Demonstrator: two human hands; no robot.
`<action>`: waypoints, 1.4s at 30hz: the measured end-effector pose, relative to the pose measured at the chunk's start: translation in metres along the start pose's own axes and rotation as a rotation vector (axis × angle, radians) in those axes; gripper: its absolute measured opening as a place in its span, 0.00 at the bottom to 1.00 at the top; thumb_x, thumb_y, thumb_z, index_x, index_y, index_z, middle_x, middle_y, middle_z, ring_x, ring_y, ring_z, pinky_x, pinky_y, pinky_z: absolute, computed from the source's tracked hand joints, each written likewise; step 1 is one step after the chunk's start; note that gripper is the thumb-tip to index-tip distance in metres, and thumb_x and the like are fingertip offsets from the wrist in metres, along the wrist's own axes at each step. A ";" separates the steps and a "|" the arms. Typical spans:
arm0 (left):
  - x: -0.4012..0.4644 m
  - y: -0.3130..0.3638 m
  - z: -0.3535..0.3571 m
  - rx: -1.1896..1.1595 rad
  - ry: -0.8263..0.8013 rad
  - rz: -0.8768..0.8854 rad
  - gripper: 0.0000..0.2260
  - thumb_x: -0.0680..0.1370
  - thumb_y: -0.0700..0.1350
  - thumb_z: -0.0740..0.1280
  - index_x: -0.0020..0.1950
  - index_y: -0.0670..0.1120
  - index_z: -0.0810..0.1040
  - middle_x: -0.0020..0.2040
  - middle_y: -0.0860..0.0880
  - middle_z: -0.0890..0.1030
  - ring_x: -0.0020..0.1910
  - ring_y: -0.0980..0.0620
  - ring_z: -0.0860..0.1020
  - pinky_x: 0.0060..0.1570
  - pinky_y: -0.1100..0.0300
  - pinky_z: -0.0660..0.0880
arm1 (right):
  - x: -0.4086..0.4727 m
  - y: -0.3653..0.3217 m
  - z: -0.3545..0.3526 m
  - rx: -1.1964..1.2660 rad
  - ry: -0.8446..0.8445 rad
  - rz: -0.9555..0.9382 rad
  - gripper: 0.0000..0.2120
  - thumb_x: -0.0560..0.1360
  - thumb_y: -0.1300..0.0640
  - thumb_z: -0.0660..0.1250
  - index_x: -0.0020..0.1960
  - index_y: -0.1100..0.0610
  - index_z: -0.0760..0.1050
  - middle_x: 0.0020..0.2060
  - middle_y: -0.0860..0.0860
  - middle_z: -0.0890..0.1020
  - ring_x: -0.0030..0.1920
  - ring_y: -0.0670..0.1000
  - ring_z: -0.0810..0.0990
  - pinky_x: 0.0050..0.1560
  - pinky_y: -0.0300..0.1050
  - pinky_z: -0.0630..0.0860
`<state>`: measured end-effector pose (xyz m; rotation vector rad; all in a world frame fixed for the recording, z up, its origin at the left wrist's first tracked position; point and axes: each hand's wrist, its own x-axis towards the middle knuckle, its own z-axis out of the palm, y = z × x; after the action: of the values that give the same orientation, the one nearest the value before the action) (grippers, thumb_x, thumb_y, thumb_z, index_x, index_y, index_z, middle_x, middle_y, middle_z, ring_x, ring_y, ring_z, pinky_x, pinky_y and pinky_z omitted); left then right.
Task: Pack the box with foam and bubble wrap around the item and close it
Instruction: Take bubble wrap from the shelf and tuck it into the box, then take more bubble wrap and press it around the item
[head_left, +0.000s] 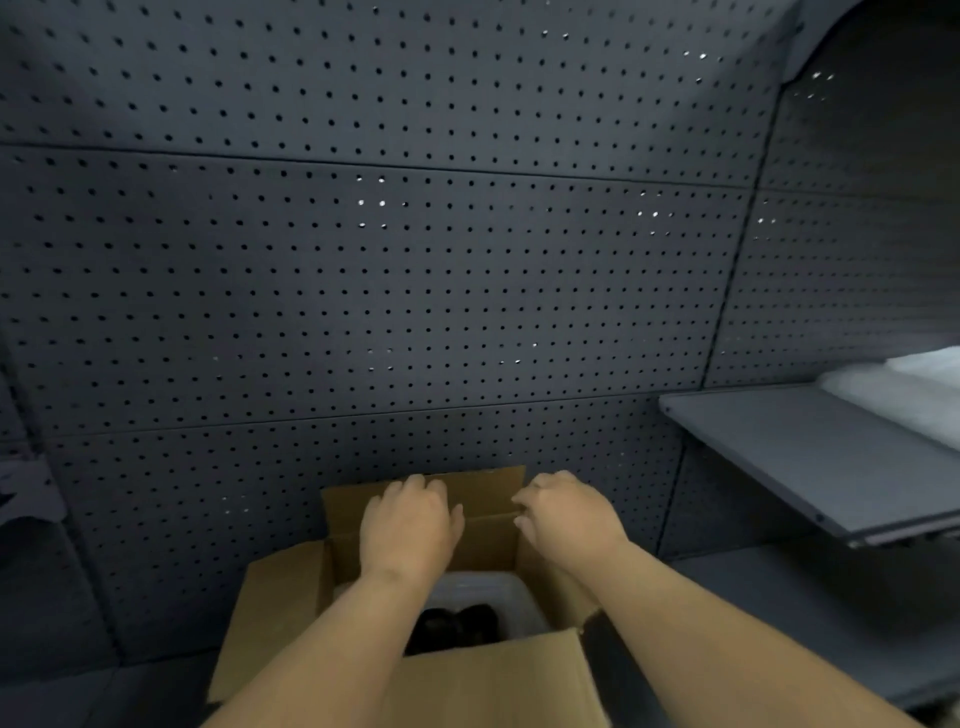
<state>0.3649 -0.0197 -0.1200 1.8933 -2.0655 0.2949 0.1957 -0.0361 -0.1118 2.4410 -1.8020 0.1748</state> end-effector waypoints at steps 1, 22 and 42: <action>0.003 0.011 -0.002 0.010 0.006 0.002 0.16 0.81 0.55 0.54 0.56 0.47 0.76 0.55 0.49 0.78 0.54 0.50 0.75 0.48 0.57 0.71 | -0.002 0.010 -0.004 -0.004 0.014 -0.007 0.18 0.81 0.51 0.57 0.67 0.54 0.73 0.62 0.54 0.76 0.64 0.55 0.70 0.61 0.50 0.72; 0.043 0.181 -0.020 -0.031 0.076 0.090 0.17 0.81 0.56 0.54 0.59 0.47 0.76 0.56 0.49 0.78 0.55 0.49 0.76 0.49 0.56 0.70 | -0.048 0.185 -0.062 -0.008 0.224 0.139 0.17 0.80 0.50 0.58 0.65 0.55 0.75 0.60 0.53 0.77 0.62 0.54 0.72 0.58 0.47 0.74; 0.066 0.302 -0.028 -0.148 0.114 0.285 0.18 0.81 0.56 0.55 0.60 0.47 0.76 0.57 0.49 0.79 0.55 0.49 0.76 0.52 0.55 0.71 | -0.111 0.303 -0.095 -0.075 0.258 0.416 0.17 0.80 0.50 0.59 0.66 0.53 0.74 0.61 0.53 0.77 0.63 0.55 0.73 0.60 0.49 0.74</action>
<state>0.0630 -0.0407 -0.0504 1.4641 -2.2118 0.2993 -0.1292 -0.0060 -0.0311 1.8641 -2.1197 0.4223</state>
